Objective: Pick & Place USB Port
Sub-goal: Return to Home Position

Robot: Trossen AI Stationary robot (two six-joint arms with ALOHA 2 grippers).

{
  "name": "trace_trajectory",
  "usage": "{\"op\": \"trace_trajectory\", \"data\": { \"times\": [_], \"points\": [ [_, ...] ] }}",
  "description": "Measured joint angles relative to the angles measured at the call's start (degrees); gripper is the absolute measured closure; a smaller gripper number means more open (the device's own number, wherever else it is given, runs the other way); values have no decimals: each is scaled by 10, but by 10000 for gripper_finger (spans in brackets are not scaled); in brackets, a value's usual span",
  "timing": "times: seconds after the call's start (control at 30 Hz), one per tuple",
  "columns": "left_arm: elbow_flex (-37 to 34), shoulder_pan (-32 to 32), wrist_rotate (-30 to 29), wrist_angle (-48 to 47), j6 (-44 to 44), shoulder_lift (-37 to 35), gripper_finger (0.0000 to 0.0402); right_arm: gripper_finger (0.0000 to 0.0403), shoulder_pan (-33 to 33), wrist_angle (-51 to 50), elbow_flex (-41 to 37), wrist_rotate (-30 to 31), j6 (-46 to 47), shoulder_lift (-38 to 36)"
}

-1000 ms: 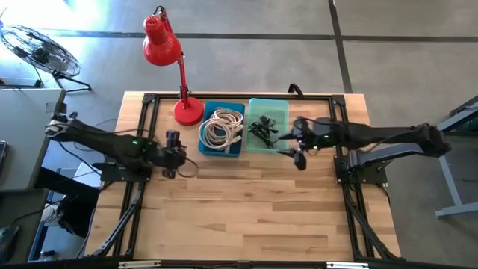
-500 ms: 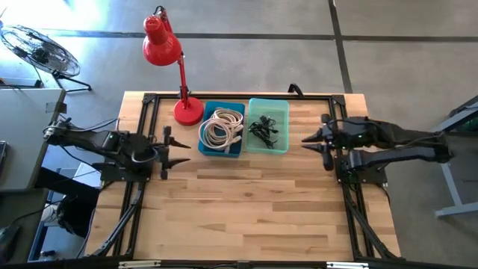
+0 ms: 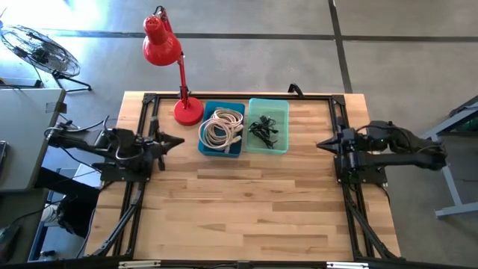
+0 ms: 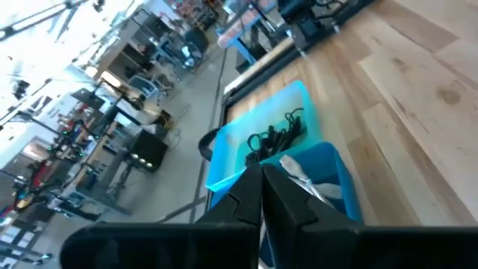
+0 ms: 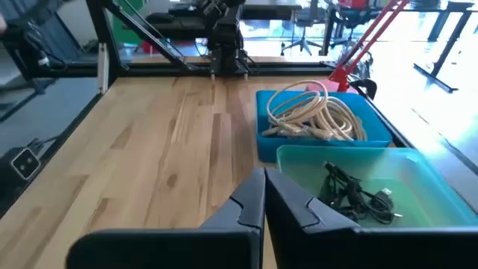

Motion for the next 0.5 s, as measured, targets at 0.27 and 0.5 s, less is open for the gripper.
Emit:
{"op": "trace_trajectory", "data": {
  "times": [0.27,0.5],
  "points": [
    [-67,0,32,44,-25,-92,400,402,0,129,-98,-39,20,-87],
    [-187,0,154,202,-55,-145,401,402,0,273,-206,-63,41,-91]
  ]
}}
